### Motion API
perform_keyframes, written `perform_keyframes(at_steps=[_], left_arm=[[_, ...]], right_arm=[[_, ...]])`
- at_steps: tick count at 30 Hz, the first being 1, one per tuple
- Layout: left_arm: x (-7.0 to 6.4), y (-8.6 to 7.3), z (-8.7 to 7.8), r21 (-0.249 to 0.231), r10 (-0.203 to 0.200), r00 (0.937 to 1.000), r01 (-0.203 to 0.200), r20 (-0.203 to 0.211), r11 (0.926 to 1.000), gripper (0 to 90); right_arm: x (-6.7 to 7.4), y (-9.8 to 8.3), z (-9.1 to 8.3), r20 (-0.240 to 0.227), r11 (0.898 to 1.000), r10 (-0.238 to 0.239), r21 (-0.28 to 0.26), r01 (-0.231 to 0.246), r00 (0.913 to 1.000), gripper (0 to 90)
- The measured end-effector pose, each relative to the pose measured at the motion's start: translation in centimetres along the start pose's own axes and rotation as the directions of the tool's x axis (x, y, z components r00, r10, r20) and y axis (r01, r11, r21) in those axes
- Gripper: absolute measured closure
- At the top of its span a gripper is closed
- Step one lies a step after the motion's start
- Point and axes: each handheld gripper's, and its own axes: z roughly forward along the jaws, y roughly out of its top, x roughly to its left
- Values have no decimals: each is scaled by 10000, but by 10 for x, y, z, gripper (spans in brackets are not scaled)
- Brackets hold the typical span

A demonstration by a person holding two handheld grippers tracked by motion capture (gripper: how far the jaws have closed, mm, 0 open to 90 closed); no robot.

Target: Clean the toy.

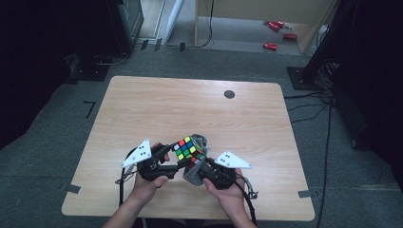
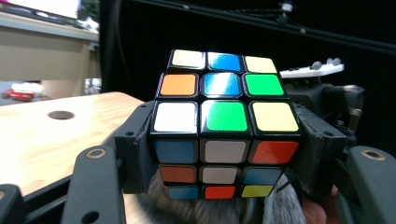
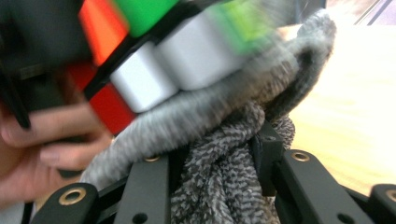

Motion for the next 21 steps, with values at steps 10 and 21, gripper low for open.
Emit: perform_keyframes(at_steps=[10, 21], left_arm=[[5, 6, -9, -298, -136, 9996, 129, -231, 9995, 348], [-3, 0, 1, 3, 58, 10000, -58, -30, 10000, 347]], right_arm=[[1, -4, 4, 189, 9986, -304, 433, 295, 9994, 662], [14, -13, 12, -348, 9958, -689, 578, 708, 9970, 662]])
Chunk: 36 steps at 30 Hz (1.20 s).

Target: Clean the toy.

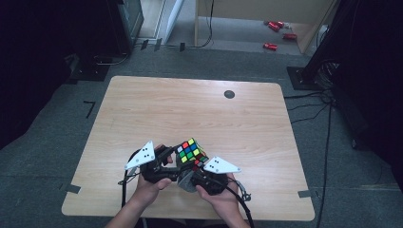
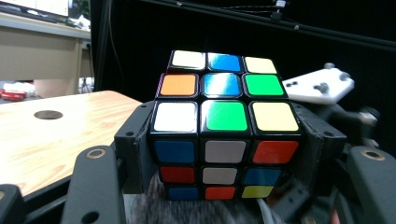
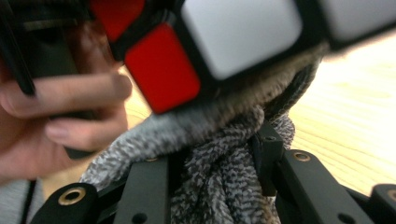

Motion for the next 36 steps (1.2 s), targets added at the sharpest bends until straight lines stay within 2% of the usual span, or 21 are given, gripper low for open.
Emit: perform_keyframes(at_steps=[2, 3, 4, 5, 7, 9, 11, 14, 15, 16, 19, 21, 22, 25, 27, 29, 31, 32, 34, 36], left_arm=[[3, 3, -4, -131, 0, 9999, -2, -110, 9999, 348], [4, 4, -5, -186, 4, 9998, -7, -178, 9998, 348], [6, 5, -7, -196, -8, 9997, 3, -241, 9998, 348], [6, 5, -7, -217, -58, 9997, 52, -254, 9998, 348], [5, 4, -6, -159, -64, 9997, 60, -229, 9999, 348], [2, 2, -2, -95, -32, 10000, 31, -90, 10000, 348], [0, 2, 0, -94, -17, 10000, 17, -7, 10000, 348], [0, 4, -2, -85, 44, 9999, -45, -117, 10000, 348], [2, 4, -4, -134, 31, 9998, -33, -187, 9999, 348], [4, 5, -6, -179, 9, 9997, -14, -261, 9998, 348], [8, 7, -10, -282, -88, 9992, 77, -383, 9996, 348], [7, 5, -7, -234, -160, 9994, 153, -297, 9996, 348], [5, 3, -4, -159, -116, 9996, 112, -245, 9998, 348], [0, 0, 2, 84, 92, 9999, -91, -83, 9999, 347], [0, 0, 2, 142, 203, 9997, -201, -139, 9997, 347], [4, 2, -2, 35, 91, 9996, -90, -278, 10000, 347], [8, 4, -7, -135, 3, 9990, -9, -437, 9999, 348], [10, 5, -9, -193, -2, 9988, -8, -498, 9998, 348], [11, 6, -11, -258, -31, 9985, 17, -546, 9997, 348], [10, 5, -9, -181, 8, 9987, -17, -500, 9998, 348]], right_arm=[[-1, 0, 1, 158, 9999, -150, 47, 149, 9998, 661], [-4, 1, -1, 426, 9999, -167, -11, 167, 9990, 661], [-7, 3, -4, 675, 9999, -72, -121, 80, 9977, 661], [-13, 5, -8, 899, 9990, 226, -395, -191, 9957, 662], [-17, 7, -14, 1068, 9936, 747, -926, -648, 9915, 662], [-16, 9, -16, 976, 9894, 822, -1278, -694, 9918, 666], [-8, 8, -11, 883, 9950, 434, -931, -351, 9951, 667], [-1, 3, -2, 188, 9990, 141, -434, -133, 9997, 662], [0, 2, -1, 94, 9997, -26, -234, 28, 10000, 660], [-1, 3, -1, 210, 9997, -90, -238, 95, 9997, 659], [-14, 10, -13, 841, 9963, 547, -710, -487, 9950, 660], [-22, 13, -21, 1018, 9872, 1134, -1240, -1005, 9883, 660], [-22, 13, -21, 1015, 9866, 1164, -1265, -1032, 9880, 660], [-11, 7, -9, 680, 9956, 689, -676, -643, 9953, 660], [-3, 0, 0, 291, 9992, 312, -250, -305, 9991, 659], [2, -2, 4, 116, 10000, -64, -27, 64, 9999, 656], [-1, 1, 1, 272, 9995, -253, -158, 258, 9993, 649], [-6, 3, -3, 375, 9992, -148, -369, 162, 9992, 646], [-18, 7, -11, 975, 9971, 93, -764, -18, 9952, 646], [-26, 9, -17, 1115, 9920, 646, -1150, -517, 9917, 646]])
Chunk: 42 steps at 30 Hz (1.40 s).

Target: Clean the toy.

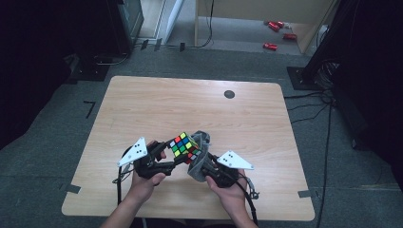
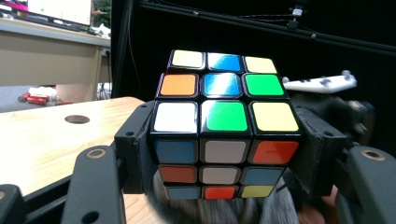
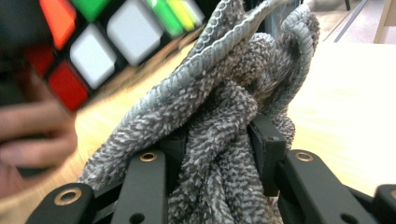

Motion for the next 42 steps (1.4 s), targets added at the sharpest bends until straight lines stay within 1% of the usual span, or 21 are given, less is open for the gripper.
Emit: perform_keyframes(at_steps=[1, 3, 5, 7, 8, 10, 13, 14, 15, 17, 20, 22, 24, 26, 27, 29, 31, 34, 37, 40, 42], left_arm=[[-2, -1, 2, 97, 40, 10000, -40, 35, 9999, 348], [-5, -4, 5, 149, 135, 9998, -137, 124, 9998, 348], [-6, -4, 6, 176, 139, 9998, -142, 147, 9997, 347], [-6, -3, 5, 230, 240, 9997, -241, 62, 9994, 347], [-6, -3, 5, 228, 326, 9995, -326, -20, 9992, 347], [-5, 0, 2, 183, 461, 9988, -458, -154, 9988, 348], [1, 3, -3, 74, 473, 9983, -471, -341, 9989, 348], [3, 3, -5, 57, 414, 9983, -412, -412, 9991, 347], [5, 3, -6, 55, 405, 9980, -402, -487, 9992, 347], [8, 3, -8, 37, 328, 9975, -326, -619, 9995, 348], [10, 3, -8, 44, 246, 9974, -243, -684, 9997, 347], [12, 2, -8, 190, 214, 9970, -200, -750, 9996, 347], [15, -1, -6, 357, 134, 9964, -105, -839, 9993, 347], [16, -4, -5, 508, 76, 9957, -29, -921, 9987, 348], [17, -5, -4, 579, 8, 9958, 45, -916, 9983, 348], [17, -7, -2, 658, -50, 9957, 111, -921, 9978, 347], [17, -7, -1, 697, -96, 9963, 155, -849, 9974, 347], [17, -8, 0, 758, -76, 9965, 139, -835, 9970, 348], [18, -7, -1, 738, -179, 9959, 245, -887, 9970, 347], [20, -7, -2, 719, -288, 9952, 356, -936, 9968, 347], [21, -6, -1, 781, -467, 9924, 558, -1142, 9954, 347]], right_arm=[[0, 1, -1, -105, 9999, 122, -120, -124, 9999, 646], [6, 0, 0, -462, 9999, 28, -127, -34, 9989, 649], [14, -3, 6, -695, 9997, -92, 223, 108, 9975, 648], [18, -8, 11, -1247, 9984, -181, 512, 246, 9920, 647], [20, -11, 13, -1381, 9976, -296, 585, 380, 9900, 647], [22, -11, 14, -1327, 9954, -609, 654, 700, 9893, 646], [11, -5, 8, -629, 9959, -724, 488, 755, 9954, 641], [4, -2, 5, -169, 9950, -894, 437, 901, 9959, 638], [-4, 0, 1, 406, 9927, -1140, 440, 1122, 9927, 637], [-23, 3, -6, 1391, 9906, -1338, 476, 1283, 9812, 636], [-50, 2, -11, 2569, 9859, -1535, 1044, 1306, 9542, 632], [-64, -4, -10, 2921, 9794, -1624, 1636, 1181, 9425, 626], [-72, -14, -4, 3170, 9656, -1925, 2300, 1216, 9287, 624], [-76, -23, 3, 3206, 9508, -2257, 2784, 1363, 9199, 617], [-77, -28, 6, 3152, 9426, -2404, 3017, 1432, 9181, 607], [-78, -34, 11, 3013, 9320, -2549, 3297, 1504, 9188, 580], [-79, -36, 13, 2988, 9314, -2567, 3306, 1526, 9191, 530], [-81, -33, 11, 2996, 9379, -2442, 3147, 1462, 9223, 365], [-84, -27, 5, 2935, 9579, -1952, 2619, 1177, 9358, 273], [-83, -17, -2, 2863, 9652, -1946, 2261, 1312, 9382, 215], [-79, -9, -8, 2722, 9704, -1949, 1935, 1448, 9423, 208]])
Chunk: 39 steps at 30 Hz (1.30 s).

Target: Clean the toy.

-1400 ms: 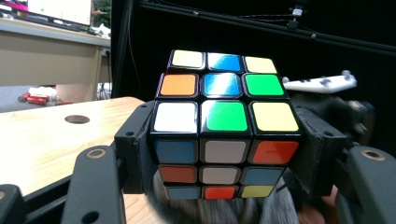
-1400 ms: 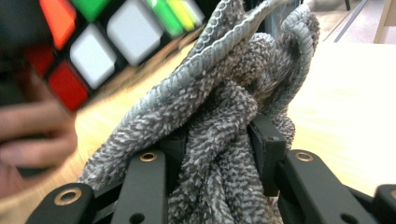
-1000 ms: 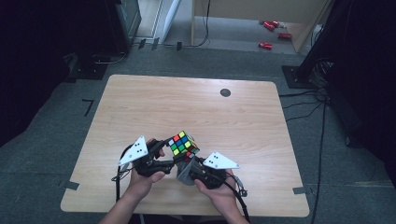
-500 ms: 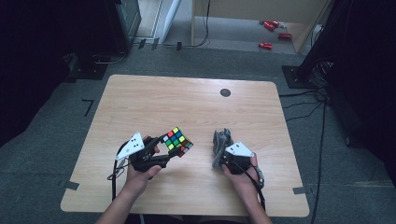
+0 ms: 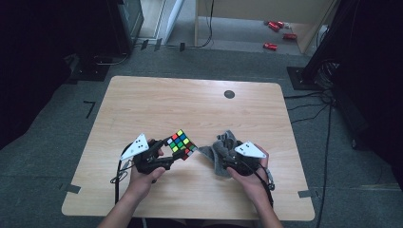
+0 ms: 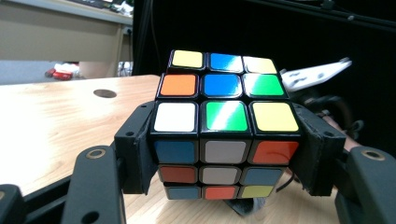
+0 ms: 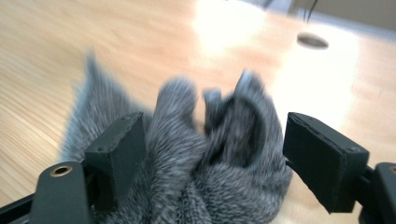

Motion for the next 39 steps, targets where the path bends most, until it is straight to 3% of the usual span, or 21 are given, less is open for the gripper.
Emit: perform_keyframes(at_steps=[3, 6, 10, 12, 17, 20, 26, 31, 33, 36, 39], left_arm=[[1, 2, 0, 42, -280, 9995, 281, -175, 9996, 347], [0, 4, 1, 125, -343, 9992, 345, -217, 9993, 347], [-4, 5, 4, 240, -424, 9990, 428, -165, 9988, 347], [-6, 4, 6, 358, -496, 9985, 503, -221, 9981, 347], [-9, 5, 9, 472, -741, 9970, 751, -215, 9961, 347], [-12, 4, 12, 562, -824, 9965, 830, -129, 9950, 347], [-19, 2, 19, 860, -1023, 9947, 1012, 84, 9911, 347], [-24, -2, 25, 1177, -1090, 9933, 1037, 392, 9876, 346], [-23, -2, 25, 1226, -1173, 9922, 1113, 425, 9862, 345], [-19, -1, 25, 1331, -1552, 9857, 1455, 659, 9804, 331], [-17, 2, 22, 1129, -1459, 9859, 1363, 820, 9842, 269]], right_arm=[[4, 10, -10, -248, 9979, -133, -640, 116, 9996, 207], [15, 18, -16, -894, 9926, -250, -1202, 141, 9957, 207], [39, 26, -19, -1875, 9836, -734, -1757, 401, 9795, 206], [51, 27, -20, -2114, 9772, -952, -2063, 507, 9727, 206], [74, 27, -17, -2501, 9712, -1395, -2235, 831, 9581, 181], [82, 27, -15, -2464, 9678, -1524, -2336, 940, 9571, 172], [92, 25, -12, -1928, 9568, -1810, -2613, 1273, 9644, 187], [97, 23, -11, -1471, 9431, -2132, -2892, 1641, 9659, 295], [98, 22, -11, -1363, 9373, -2345, -2943, 1867, 9625, 317], [96, 22, -12, -1575, 9415, -2312, -2849, 1800, 9601, 324], [94, 22, -12, -1690, 9470, -2303, -2654, 1808, 9583, 343]])
